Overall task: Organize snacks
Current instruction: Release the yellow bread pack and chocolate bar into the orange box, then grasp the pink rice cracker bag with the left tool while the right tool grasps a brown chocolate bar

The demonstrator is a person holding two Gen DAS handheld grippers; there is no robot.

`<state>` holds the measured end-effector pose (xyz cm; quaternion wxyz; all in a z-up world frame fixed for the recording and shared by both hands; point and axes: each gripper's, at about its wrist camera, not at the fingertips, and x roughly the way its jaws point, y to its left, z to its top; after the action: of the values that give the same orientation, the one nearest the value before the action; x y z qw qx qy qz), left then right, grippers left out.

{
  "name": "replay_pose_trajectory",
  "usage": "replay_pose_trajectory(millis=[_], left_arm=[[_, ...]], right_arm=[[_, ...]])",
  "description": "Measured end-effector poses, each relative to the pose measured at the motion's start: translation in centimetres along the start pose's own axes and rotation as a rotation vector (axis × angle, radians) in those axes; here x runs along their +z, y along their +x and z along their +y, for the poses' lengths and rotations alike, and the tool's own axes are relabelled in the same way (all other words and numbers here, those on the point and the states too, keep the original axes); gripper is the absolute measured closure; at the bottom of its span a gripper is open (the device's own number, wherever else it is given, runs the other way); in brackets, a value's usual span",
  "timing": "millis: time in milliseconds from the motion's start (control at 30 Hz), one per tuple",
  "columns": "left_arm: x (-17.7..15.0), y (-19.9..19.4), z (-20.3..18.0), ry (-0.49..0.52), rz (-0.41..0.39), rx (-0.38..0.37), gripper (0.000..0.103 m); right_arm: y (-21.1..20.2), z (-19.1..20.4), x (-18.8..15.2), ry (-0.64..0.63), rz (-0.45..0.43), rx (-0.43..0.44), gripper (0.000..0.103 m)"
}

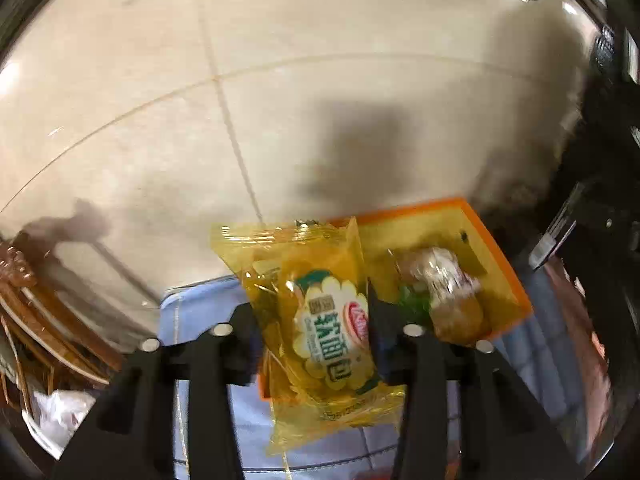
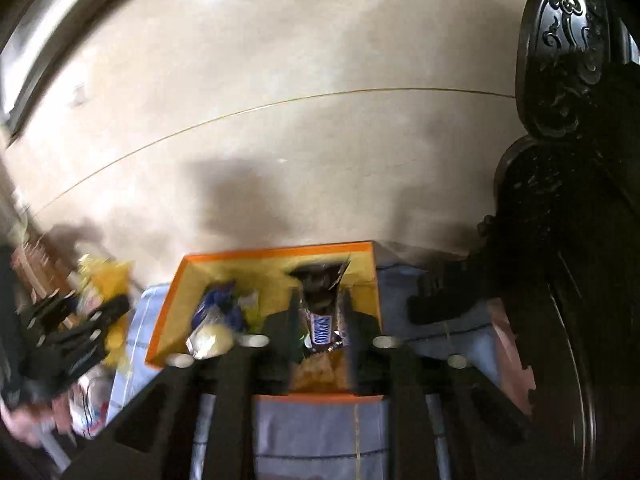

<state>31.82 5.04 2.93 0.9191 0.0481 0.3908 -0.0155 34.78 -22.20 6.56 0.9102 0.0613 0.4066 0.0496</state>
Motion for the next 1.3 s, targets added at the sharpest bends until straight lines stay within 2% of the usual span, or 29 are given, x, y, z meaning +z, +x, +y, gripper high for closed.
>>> replay_pose_trajectory(millis=[33,67,100,133,233,333,433,533,600,667,733,800,833,900,1000,1133,1233,1300], left_arm=[[0.5,-0.5,0.0,-0.018,-0.049,0.081,0.007],[0.7,-0.9,-0.1,-0.028,-0.123,0.182,0.004],[0.9,-1.2,0.0,-0.029,-0.162,0.246,0.004],[1.0,-1.3,-0.2,-0.020,-0.182,0.269,0.004],[0.6,-0.6,-0.5,0.008,-0.113,0.195,0.004],[-1.1,-0.3,-0.7,0.035,-0.083,0.181,0.004],[-3.6,-0.1,-0.8,0.077,-0.044,0.194,0.004],[-8.1,-1.5,-0.8,0.098,-0.012,0.112,0.004],[-12.1,-1.8,-1.9,0.109,0.011,0.063,0.004],[-15.6,-1.2,-3.0,0.104,0.058,0.003,0.004],[-19.6,-0.1,-4.3,0.096,0.129,-0.065,0.004],[-22.5,1.3,-5.3,0.083,0.163,-0.092,0.004],[-24.0,2.3,-5.9,0.083,0.188,-0.105,0.004],[-26.4,4.3,-6.8,0.090,0.247,-0.078,0.004],[-27.7,5.6,-6.4,0.081,0.253,-0.068,0.004],[-27.8,5.6,-5.2,-0.058,0.287,-0.216,0.004],[-27.6,4.4,-7.2,0.003,0.230,-0.242,0.004],[-27.7,4.1,-9.8,0.103,0.216,-0.250,0.004]], right_arm=[[0.3,0.0,0.6,0.013,0.001,-0.027,0.007],[0.3,0.0,0.9,0.022,-0.019,-0.029,0.006],[0.2,0.0,1.1,0.021,-0.033,-0.026,0.006],[-0.1,0.1,1.1,0.005,-0.043,-0.026,0.006],[-1.0,-0.3,-0.1,-0.020,-0.055,-0.035,0.004],[-1.8,-1.1,-1.9,-0.030,-0.020,-0.057,0.004],[-3.3,-2.1,-4.4,-0.043,0.010,-0.045,0.004],[-4.1,-3.5,-8.9,-0.074,0.068,-0.095,0.004],[-3.1,-4.6,-13.0,-0.088,0.145,-0.132,0.004],[-1.6,-5.6,-16.3,-0.072,0.214,-0.117,0.004],[0.4,-6.7,-19.7,-0.002,0.279,-0.077,0.004],[2.1,-7.2,-21.8,0.034,0.320,-0.079,0.004],[3.3,-7.2,-23.0,0.010,0.333,-0.126,0.004],[5.0,-6.8,-24.6,-0.029,0.364,-0.160,0.004],[6.1,-7.2,-26.0,-0.032,0.375,-0.198,0.004],[6.5,-8.2,-27.1,0.028,0.372,-0.175,0.004],[6.7,-8.5,-27.0,0.057,0.363,-0.166,0.004],[6.8,-8.5,-27.0,0.050,0.359,-0.167,0.004]])
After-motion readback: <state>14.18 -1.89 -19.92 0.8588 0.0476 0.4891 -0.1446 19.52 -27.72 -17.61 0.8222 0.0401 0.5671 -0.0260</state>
